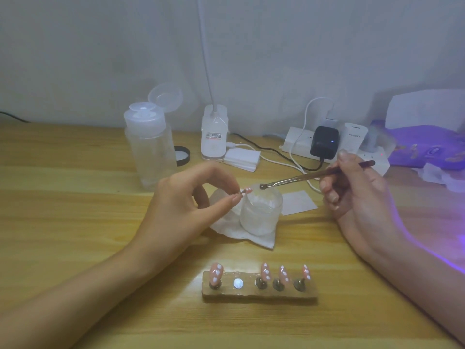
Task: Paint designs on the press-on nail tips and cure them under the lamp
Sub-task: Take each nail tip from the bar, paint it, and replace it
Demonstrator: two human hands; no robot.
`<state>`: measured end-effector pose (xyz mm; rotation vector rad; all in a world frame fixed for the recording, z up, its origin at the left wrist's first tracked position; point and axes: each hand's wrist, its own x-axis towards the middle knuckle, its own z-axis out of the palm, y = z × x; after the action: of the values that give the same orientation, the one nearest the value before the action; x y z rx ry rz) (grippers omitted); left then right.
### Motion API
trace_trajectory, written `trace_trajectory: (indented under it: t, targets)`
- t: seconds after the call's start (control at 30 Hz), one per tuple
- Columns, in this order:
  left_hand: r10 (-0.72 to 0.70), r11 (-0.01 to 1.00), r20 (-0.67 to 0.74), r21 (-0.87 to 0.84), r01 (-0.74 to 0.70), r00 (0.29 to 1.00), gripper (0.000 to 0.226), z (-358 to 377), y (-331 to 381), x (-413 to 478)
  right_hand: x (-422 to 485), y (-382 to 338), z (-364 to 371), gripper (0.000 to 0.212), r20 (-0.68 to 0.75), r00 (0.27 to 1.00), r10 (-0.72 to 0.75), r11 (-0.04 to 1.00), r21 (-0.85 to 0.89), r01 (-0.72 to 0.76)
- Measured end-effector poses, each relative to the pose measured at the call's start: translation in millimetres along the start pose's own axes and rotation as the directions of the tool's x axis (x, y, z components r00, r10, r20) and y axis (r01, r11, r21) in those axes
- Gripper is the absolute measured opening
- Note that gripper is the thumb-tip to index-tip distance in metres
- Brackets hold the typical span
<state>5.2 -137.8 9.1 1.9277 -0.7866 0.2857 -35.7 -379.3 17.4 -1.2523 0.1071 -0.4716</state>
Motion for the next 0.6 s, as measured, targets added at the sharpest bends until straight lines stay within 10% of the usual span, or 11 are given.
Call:
trace_trajectory:
  t: [0.6]
  targets:
    - [0.048, 0.999, 0.029, 0.021, -0.049, 0.998, 0.014, 0.4, 3.1, -1.3, -1.6, 1.7, 0.8, 0.023, 0.110, 0.994, -0.026, 0.996, -0.084, 0.035]
